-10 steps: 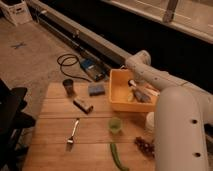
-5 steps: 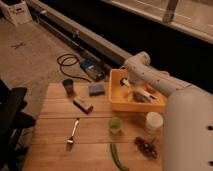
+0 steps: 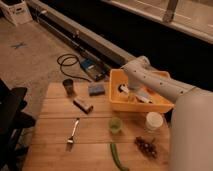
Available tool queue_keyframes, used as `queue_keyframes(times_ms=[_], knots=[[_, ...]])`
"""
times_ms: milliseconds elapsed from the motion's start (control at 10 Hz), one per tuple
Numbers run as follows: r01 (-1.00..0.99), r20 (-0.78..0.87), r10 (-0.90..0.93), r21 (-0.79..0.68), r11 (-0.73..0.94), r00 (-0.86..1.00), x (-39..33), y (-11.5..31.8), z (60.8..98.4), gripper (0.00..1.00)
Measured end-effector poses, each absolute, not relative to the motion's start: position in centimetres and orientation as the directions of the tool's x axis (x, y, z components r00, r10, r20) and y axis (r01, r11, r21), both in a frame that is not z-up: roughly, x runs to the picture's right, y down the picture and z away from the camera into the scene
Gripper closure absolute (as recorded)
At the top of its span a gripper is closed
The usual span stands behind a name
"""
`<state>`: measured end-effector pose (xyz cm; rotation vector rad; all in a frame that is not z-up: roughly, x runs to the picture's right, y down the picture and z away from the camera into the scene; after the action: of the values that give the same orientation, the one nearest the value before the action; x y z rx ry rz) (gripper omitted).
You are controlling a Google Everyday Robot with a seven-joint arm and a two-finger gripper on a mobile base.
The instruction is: Wipe tray with brush
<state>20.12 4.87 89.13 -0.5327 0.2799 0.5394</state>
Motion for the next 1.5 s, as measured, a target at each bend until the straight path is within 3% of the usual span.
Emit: queue_keyframes(times_ms=[400, 900, 1500], knots=[[-0.608, -0.469, 0.433, -0.331, 0.722, 0.770, 23.6, 3.2, 90.3, 1.00], [-0.617, -0.422, 0.481, -0.291, 0.731, 0.769, 23.4, -1.8, 94.3, 1.00], [-0.576, -0.311, 0.487, -0.368, 0.729, 0.816, 19.8, 0.8, 91.8, 1.00]])
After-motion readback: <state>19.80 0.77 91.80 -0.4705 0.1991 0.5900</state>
